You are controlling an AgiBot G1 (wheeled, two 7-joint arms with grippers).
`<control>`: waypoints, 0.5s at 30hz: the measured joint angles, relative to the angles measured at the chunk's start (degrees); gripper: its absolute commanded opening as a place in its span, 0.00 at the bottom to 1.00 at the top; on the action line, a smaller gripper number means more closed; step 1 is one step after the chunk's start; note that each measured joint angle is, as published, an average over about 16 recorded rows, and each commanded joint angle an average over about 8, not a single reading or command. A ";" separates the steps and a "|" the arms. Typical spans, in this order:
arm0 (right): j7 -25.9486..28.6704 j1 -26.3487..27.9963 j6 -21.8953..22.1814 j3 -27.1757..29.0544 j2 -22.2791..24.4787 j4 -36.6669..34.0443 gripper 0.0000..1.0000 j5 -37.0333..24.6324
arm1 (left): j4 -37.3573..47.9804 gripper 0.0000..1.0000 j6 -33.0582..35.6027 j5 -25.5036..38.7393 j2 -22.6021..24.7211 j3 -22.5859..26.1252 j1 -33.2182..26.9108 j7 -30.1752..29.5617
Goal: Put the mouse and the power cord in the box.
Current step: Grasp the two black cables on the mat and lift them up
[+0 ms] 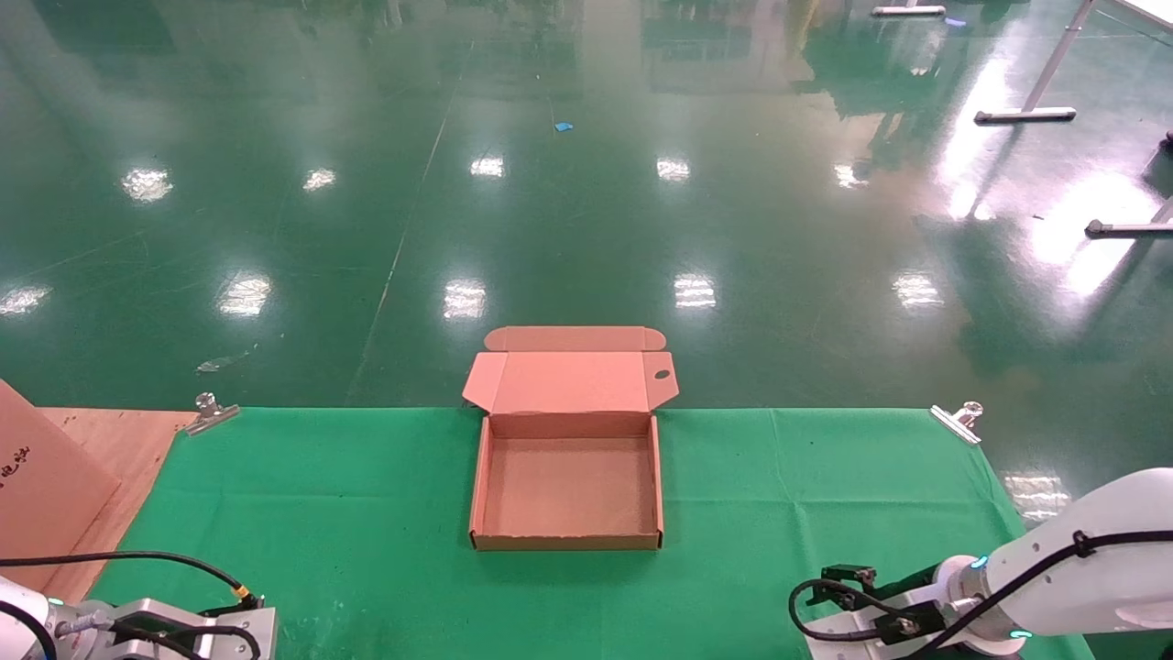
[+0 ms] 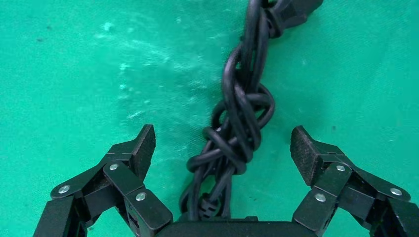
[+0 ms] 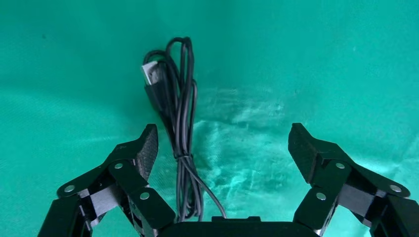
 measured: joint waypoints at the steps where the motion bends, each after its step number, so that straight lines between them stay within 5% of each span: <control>1: -0.26 0.10 -0.02 0.01 -0.13 -0.31 0.00 0.08 | 0.23 0.00 -0.08 0.02 0.05 0.01 -0.06 0.23; 15: -3.04 0.62 -0.69 -0.01 -0.95 -2.99 0.00 0.90 | 2.43 0.00 -0.17 -0.36 0.27 -0.23 -0.71 2.71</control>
